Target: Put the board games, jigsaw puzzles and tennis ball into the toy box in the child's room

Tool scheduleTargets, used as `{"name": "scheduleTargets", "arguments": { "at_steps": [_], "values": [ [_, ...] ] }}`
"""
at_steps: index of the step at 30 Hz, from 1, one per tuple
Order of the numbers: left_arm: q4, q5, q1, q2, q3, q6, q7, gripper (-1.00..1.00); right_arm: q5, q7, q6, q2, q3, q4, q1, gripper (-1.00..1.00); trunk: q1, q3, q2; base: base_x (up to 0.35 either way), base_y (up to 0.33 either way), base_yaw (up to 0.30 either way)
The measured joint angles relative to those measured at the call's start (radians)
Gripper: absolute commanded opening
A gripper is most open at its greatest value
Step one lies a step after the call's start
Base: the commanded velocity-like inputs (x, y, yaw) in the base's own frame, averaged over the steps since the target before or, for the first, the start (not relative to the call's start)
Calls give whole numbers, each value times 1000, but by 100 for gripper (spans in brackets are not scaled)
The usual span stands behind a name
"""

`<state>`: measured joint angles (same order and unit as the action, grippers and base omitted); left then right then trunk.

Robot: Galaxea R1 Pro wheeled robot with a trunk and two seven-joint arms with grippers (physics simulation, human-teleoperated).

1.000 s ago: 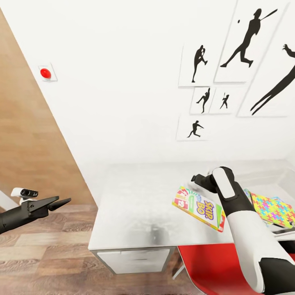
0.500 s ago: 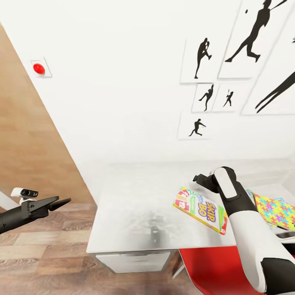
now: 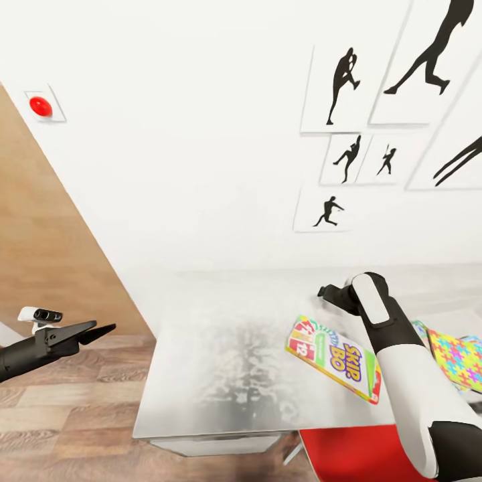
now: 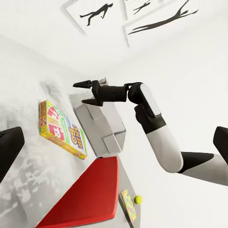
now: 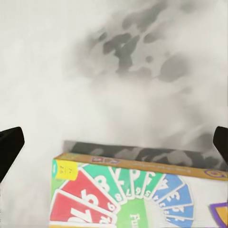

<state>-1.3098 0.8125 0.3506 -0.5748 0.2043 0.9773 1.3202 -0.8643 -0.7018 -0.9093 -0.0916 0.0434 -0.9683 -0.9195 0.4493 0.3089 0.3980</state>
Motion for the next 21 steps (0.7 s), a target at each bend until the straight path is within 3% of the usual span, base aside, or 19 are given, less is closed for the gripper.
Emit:
{"name": "scheduleTargets", "arguments": {
  "at_steps": [21],
  "values": [
    [0,0,0,2,0,0,0,100,2,1,1,1,-4,7,5,100,0,17,0,18,0,0]
  ]
}}
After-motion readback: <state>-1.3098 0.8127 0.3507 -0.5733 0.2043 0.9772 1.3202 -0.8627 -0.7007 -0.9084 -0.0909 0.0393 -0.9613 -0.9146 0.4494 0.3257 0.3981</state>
